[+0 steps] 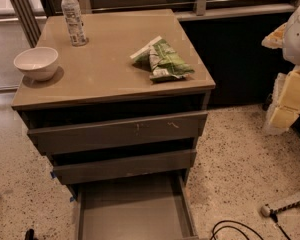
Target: Place green jalapeno chip bag into bottom drawer
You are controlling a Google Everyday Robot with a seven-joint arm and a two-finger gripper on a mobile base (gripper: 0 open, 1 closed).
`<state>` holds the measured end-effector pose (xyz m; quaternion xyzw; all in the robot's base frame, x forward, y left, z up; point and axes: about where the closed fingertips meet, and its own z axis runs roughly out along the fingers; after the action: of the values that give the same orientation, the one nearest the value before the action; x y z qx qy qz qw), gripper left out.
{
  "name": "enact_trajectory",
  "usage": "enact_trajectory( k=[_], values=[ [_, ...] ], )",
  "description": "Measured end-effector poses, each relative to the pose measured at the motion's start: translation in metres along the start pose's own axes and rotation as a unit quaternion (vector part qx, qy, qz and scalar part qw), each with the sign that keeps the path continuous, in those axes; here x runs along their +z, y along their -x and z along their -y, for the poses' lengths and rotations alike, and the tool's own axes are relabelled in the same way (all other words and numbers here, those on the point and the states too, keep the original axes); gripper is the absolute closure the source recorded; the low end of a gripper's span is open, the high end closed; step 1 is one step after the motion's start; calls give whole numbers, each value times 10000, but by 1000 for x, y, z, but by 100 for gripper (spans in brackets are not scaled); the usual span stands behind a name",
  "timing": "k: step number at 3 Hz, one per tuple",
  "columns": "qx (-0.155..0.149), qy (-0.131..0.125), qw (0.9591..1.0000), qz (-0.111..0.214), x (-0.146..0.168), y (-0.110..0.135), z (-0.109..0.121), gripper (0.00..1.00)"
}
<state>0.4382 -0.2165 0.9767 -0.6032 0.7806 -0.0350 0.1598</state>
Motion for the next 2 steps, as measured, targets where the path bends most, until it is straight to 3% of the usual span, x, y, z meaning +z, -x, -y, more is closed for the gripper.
enact_trajectory(
  k=[1, 2],
  values=[
    [10, -22, 10000, 24, 0, 1, 2, 0],
    [106, -230, 9993, 261, 5, 7, 19, 0]
  ],
)
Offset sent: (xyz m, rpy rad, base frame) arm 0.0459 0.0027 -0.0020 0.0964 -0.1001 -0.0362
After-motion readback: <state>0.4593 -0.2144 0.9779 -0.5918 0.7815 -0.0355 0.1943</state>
